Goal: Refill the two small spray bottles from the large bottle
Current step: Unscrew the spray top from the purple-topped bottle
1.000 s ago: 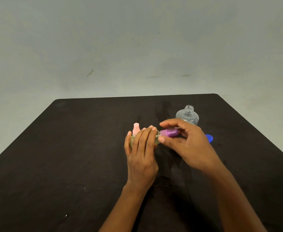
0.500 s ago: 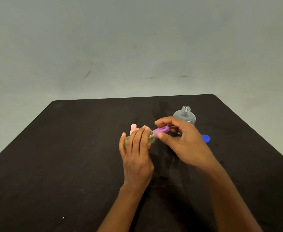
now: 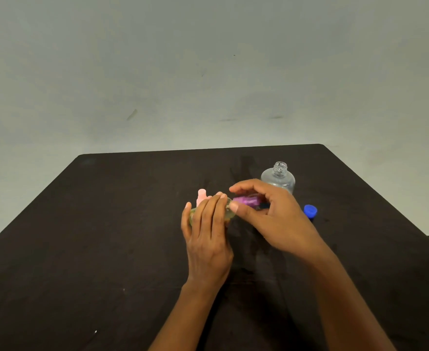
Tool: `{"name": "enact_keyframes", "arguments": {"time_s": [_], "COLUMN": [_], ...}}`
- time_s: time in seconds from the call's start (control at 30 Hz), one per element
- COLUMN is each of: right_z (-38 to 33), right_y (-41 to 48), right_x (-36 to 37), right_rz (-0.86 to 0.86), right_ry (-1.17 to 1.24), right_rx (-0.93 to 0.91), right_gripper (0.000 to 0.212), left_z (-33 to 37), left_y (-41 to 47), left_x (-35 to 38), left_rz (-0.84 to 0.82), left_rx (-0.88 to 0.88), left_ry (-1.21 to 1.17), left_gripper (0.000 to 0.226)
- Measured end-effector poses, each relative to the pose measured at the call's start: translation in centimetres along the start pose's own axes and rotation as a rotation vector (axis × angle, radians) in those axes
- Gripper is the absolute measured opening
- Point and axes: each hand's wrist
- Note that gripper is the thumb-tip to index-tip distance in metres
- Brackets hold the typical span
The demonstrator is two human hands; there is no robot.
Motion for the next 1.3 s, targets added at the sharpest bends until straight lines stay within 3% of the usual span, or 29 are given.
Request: {"name": "enact_keyframes", "arguments": {"time_s": [0.23, 0.43, 0.77, 0.93, 1.2, 1.3], "right_z": [0.2, 0.1, 0.7, 0.6, 0.6, 0.5], "right_y": [0.0, 0.1, 0.0, 0.1, 0.0, 0.0], "right_x": [0.1, -0.4, -0.5, -0.8, -0.5, -0.7], "right_rz": [0.044, -0.025, 0.047, 0.004, 0.025, -0.027], "right_ry": [-0.041, -0.021, -0.056, -0.048, -0.07, -0.121], "right_rx": [0.045, -0.007, 0.073, 0.049, 0.046, -0.002], "right_gripper": [0.006, 0.032, 0.003, 0.028, 0.005, 0.025], "left_z": [-0.1, 0.1, 0.0, 0.0, 0.1, 0.2], "left_y": [-0.2, 0.0, -0.2, 0.0, -0.1, 0.0], "left_x": [-0.1, -0.1, 0.0, 0.0, -0.1, -0.2], "left_rz": [-0.013, -0.016, -0.044, -0.039, -0.049, -0.045], "left_rx": [0.002, -0.006, -0.002, -0.011, -0.003, -0.012], "left_ry": [0.019, -0.003, 0.001, -0.017, -0.015, -0.024], "left_gripper": [0.04, 0.038, 0.043, 0.043, 0.043, 0.041]}}
Point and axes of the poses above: each hand's wrist, its own y-axis towards the middle knuckle, its own x-axis out of the palm, z = x × y, and after that the axes turned 9 degrees about -x, right-handed
